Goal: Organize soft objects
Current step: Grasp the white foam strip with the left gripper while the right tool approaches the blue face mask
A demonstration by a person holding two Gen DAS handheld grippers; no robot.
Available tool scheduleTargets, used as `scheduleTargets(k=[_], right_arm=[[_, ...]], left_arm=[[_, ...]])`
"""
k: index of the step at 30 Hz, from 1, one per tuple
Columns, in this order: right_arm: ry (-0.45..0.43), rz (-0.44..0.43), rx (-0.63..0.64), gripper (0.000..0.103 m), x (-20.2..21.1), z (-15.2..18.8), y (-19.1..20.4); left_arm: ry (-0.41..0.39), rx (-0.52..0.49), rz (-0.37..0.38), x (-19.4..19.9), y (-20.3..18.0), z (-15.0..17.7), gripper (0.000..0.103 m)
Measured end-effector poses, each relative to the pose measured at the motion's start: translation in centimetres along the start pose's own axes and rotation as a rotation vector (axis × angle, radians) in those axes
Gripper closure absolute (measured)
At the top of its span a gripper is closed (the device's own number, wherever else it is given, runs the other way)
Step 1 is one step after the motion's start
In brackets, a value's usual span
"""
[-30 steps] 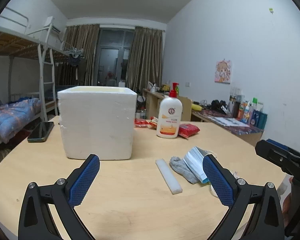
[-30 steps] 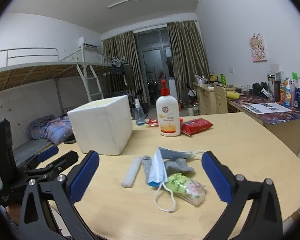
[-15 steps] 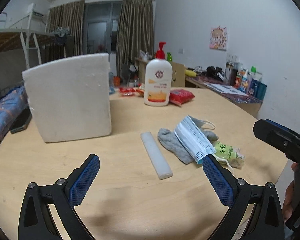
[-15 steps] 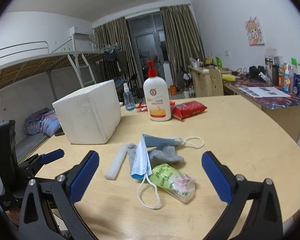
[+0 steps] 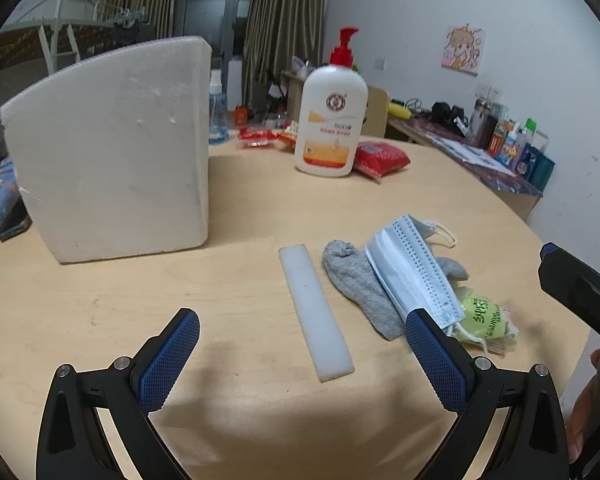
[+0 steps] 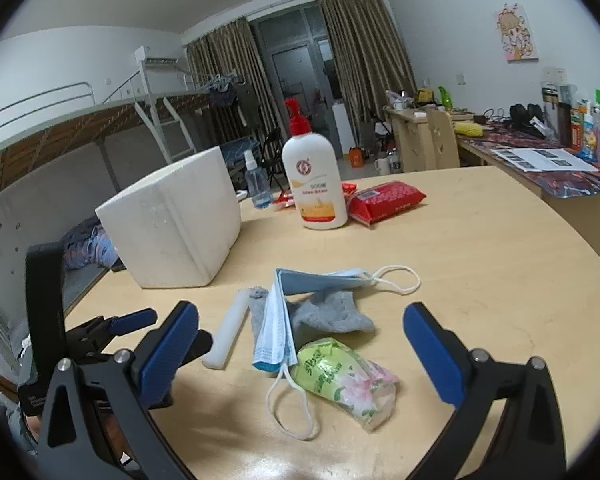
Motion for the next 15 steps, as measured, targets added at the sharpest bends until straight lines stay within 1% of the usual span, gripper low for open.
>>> scheduleTargets(k=[2, 4, 6, 7, 10, 12, 13, 15], right_arm=[[0.02, 0.001, 0.007, 0.0, -0.6, 0.1, -0.1], [0.042, -0.002, 0.009, 0.0, -1.3, 0.1, -0.2], [0.065, -0.006, 0.013, 0.0, -1.8, 0.2, -0.3], [0.068, -0.007, 0.018, 0.0, -2.0, 0.1, -0.3], [0.085, -0.01, 0.024, 0.0, -2.6, 0.3, -0.4], [0.09, -0.015, 0.029, 0.0, -2.8, 0.3, -0.3], [0.09, -0.017, 0.033, 0.0, -2.9, 0.2, -0.2], [0.094, -0.021, 0.042, 0.0, -3.2, 0.1, -0.1]], left_arm=[[0.012, -0.004, -0.023, -0.6, 0.2, 0.0, 0.002], [0.029, -0.003, -0.024, -1.2, 0.2, 0.0, 0.005], [0.051, 0.009, -0.028, -1.8, 0.2, 0.0, 0.009], [0.061, 0.015, -0.025, -2.1, 0.1, 0.0, 0.014], [0.084, 0.006, -0.046, -2.9, 0.3, 0.2, 0.021], [0.102, 0.019, -0.041, -3.3, 0.3, 0.4, 0.023], [0.111, 0.024, -0.038, -3.5, 0.4, 0.5, 0.027], [0.116, 0.023, -0.044, -3.7, 0.4, 0.5, 0.028]])
Point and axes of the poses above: each gripper's, at about its wrist camera, not at the fingertips, and x roughly against the way its jaws point, y to its left, z to its underside, the point moved 10 cm from there along -x, roughly the way its jaws point, and after that the axes turned 4 degrees about -y, right-handed, at the moved point
